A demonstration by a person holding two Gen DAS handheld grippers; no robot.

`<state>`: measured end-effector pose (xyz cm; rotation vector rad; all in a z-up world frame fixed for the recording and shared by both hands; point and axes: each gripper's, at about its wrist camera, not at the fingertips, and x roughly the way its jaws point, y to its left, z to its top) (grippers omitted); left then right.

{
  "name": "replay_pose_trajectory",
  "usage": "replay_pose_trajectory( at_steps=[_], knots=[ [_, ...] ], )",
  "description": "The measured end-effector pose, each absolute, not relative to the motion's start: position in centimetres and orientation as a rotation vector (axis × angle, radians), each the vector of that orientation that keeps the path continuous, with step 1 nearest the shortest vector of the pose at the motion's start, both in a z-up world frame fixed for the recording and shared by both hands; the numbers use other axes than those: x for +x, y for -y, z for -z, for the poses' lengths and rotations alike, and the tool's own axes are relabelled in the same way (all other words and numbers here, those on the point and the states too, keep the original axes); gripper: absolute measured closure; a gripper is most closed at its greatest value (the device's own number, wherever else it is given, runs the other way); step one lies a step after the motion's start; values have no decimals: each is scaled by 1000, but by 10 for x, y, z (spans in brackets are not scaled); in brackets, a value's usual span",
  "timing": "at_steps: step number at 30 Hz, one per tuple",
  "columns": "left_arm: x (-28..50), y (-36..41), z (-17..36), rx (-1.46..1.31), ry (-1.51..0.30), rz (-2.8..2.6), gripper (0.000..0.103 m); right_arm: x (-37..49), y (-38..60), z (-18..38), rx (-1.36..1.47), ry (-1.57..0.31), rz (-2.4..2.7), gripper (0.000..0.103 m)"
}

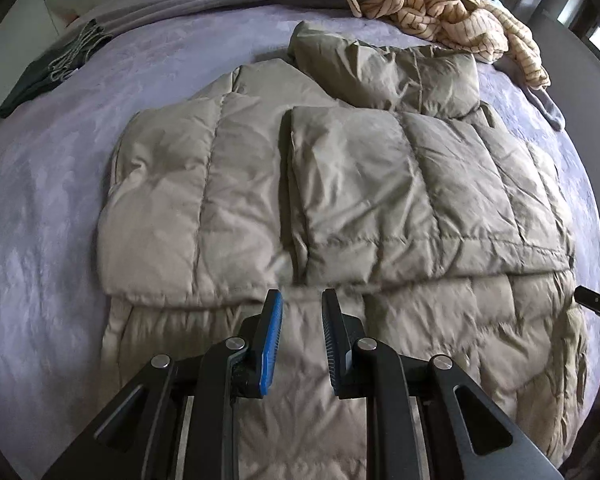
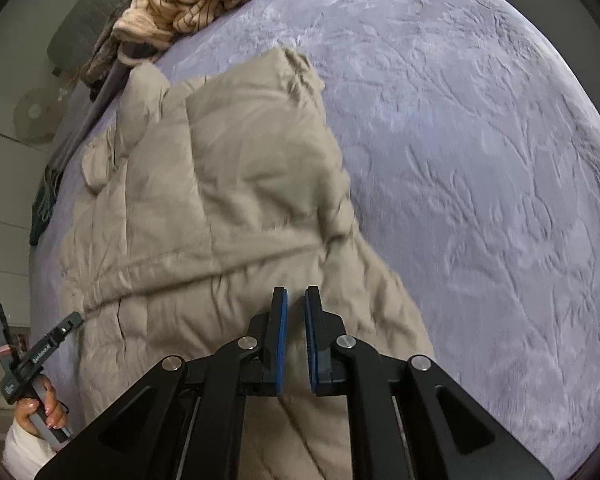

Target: Fold large clothes

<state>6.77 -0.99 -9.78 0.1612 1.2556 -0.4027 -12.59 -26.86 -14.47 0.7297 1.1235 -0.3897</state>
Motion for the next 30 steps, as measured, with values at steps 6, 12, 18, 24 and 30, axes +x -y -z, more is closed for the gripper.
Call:
replay_pose_trajectory(
  at_steps=[6, 12, 18, 24, 30],
  knots=[
    [53, 8, 86, 160, -1270, 368, 80, -136, 259, 136, 757, -1152, 374, 93],
    [37, 3, 65, 125, -1233, 313, 1, -143, 252, 125, 748, -1172, 355, 93],
    [22, 2, 61, 110, -1280, 294, 1, -149, 244, 116, 738, -1182, 327, 92],
    [5, -2, 53, 110, -1299, 279, 1, -159, 232, 102, 701, -1163, 278, 20],
    [-15, -8, 43, 83, -1303, 251, 1, -173, 226, 103, 751, -1179, 243, 17]
  ],
)
